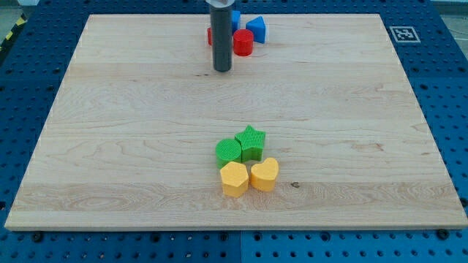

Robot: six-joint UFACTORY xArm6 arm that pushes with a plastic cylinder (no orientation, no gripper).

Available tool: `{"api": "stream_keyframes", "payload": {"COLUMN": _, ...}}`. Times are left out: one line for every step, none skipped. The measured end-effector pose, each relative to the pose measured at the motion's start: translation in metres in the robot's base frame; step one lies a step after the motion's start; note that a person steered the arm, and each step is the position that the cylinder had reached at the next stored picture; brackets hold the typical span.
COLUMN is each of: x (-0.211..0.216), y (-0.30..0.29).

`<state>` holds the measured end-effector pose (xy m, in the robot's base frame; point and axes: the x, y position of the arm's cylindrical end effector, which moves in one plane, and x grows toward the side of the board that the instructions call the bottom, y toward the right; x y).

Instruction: Move the red star into the red circle

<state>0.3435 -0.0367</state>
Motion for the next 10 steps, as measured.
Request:
{"api": "stream_keyframes", "payload": {"x": -0.021, "y": -0.033}}
{"api": "stream_keyframes", "payload": {"x": -0.024, "y": -0.035}}
{"api": "stream_keyframes", "payload": {"x": -0.040, "y": -0.045}}
{"api": "stream_keyframes", "payload": {"x": -0.080, "y": -0.048}}
{"api": "stream_keyframes", "payload": {"x": -0.090, "y": -0.048}}
{"api": "stream_keyframes", "payload": {"x": -0.094, "y": -0.048}}
{"api": "stream_keyframes", "payload": {"x": -0.100, "y": -0.039}}
{"api": "stream_keyframes", "payload": {"x": -0.095, "y": -0.033}}
{"api": "stream_keyframes", "payload": {"x": -0.088, "y": -0.017}}
{"api": "stream_keyframes", "payload": {"x": -0.071, "y": -0.017}}
